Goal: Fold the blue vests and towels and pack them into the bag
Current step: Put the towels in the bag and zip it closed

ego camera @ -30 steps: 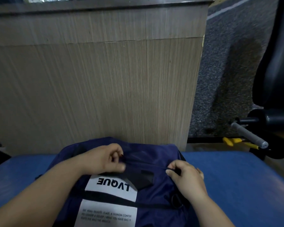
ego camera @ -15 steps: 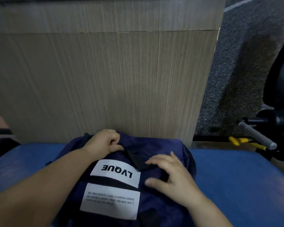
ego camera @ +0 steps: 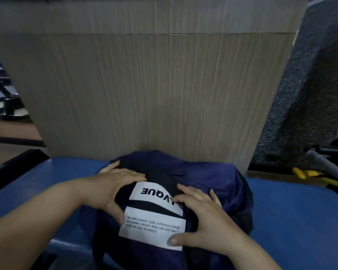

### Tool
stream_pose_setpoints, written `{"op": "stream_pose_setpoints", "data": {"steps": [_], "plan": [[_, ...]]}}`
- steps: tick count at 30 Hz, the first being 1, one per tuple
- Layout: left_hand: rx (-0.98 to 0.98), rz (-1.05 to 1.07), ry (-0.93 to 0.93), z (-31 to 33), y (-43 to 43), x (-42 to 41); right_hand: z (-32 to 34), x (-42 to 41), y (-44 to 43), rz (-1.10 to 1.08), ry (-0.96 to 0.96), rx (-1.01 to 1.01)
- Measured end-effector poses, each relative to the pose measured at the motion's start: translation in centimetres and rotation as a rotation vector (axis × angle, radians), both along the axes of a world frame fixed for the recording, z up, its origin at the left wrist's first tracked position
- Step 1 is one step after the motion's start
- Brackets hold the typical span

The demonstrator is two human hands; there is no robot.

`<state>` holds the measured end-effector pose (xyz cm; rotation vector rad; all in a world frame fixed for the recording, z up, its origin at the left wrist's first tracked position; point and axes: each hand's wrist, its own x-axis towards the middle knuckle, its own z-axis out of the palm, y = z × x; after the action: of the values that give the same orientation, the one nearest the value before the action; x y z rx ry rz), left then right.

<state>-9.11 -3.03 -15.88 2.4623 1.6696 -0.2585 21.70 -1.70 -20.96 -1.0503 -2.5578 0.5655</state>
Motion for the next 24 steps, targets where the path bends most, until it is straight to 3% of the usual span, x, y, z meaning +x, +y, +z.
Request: {"op": "stream_pose_setpoints", "data": {"steps": [5, 9, 12, 17, 20, 24], "plan": [[0.079, 0.044, -0.258, -2.9, 0.4, -0.7, 0.0, -0.7, -0.6, 0.007, -0.039, -0.038], [0.013, 0.048, -0.488, -2.8, 1.6, -0.8, 0.3, 1.2, -0.2, 0.065, 0.11, -0.205], [-0.037, 0.1, -0.564, -2.9, 2.3, -1.2, 1.6, 2.4, -0.9, 0.143, 0.06, -0.304], [-0.098, 0.194, -0.666, -3.6, 3.2, -2.0, 1.7, 1.6, -0.9, 0.09, -0.155, -0.059], [-0.101, 0.214, -0.743, -3.6, 3.0, -2.0, 1.7, 0.4, -0.1, 0.038, -0.009, 0.109], [-0.033, 0.229, -0.866, -3.9, 1.9, -2.1, 3.2, -0.8, 0.7, 0.014, 0.127, 0.148]]}}
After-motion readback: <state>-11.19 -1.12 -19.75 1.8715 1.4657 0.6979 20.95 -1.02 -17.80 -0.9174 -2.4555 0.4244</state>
